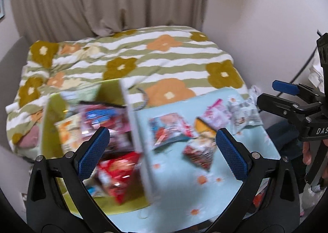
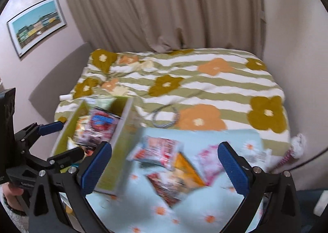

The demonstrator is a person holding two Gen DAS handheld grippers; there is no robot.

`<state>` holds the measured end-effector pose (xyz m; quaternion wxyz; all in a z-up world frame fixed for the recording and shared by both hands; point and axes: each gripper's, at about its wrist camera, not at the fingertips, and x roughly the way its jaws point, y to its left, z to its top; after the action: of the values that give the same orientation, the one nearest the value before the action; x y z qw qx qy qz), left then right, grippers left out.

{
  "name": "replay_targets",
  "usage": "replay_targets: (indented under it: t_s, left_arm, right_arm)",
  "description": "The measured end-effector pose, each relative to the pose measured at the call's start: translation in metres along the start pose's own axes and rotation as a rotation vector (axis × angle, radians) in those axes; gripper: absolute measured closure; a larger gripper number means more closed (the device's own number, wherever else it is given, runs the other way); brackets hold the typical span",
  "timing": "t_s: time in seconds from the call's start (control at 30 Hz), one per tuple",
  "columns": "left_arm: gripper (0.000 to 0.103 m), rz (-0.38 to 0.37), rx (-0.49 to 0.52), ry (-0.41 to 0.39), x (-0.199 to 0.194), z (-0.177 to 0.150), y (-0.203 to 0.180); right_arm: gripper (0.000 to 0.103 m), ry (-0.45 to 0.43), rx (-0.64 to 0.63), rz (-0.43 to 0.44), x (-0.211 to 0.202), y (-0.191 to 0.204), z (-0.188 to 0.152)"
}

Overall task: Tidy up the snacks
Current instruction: 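Move both tools back to the remaining bags on the table, then grasp the pink-and-white bag with the left tool while the right tool grasps the newsprint bag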

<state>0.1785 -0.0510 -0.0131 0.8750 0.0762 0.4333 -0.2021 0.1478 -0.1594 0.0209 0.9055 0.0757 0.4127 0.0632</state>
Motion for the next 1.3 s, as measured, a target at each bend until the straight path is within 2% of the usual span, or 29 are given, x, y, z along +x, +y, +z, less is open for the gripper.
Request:
replay_targets:
  t_s: [0.2,0.4,0.7,1.0,1.17,1.27,1.3]
  left_arm:
    - [0.000,-0.056,0.035,0.047,0.043,0.011,-0.060]
    - [0.000,-0.080,0.058,0.123,0.099,0.014,-0.105]
    - [0.000,-0.086,0.150,0.200,0.186,0.001,-0.145]
    - [0.004,-0.067,0.254,0.285,0.248,-0.003,-0.164]
    - [0.023,-0.051,0.280,0.332,0.266,-0.011,-0.167]
    - [0.035,-0.008,0.318,0.323,0.269,-0.014,-0.170]
    - [0.036,-0.002,0.328,0.320,0.268,-0.015,-0.170]
  right_arm:
    - [0.000,0.055,0.082,-0.061,-0.006,-0.084,-0.014]
    - [0.000,0.095,0.112,-0.092,0.014,-0.143,-0.029]
    - [0.000,0.167,0.124,-0.066,0.067,-0.191,-0.056]
    - [0.000,0.207,0.111,-0.042,0.104,-0.203,-0.069]
    - [0.000,0.209,0.083,-0.038,0.119,-0.202,-0.071]
    - [0.000,0.210,0.064,-0.037,0.125,-0.199,-0.073]
    - [0.000,0.208,0.054,-0.038,0.128,-0.198,-0.074]
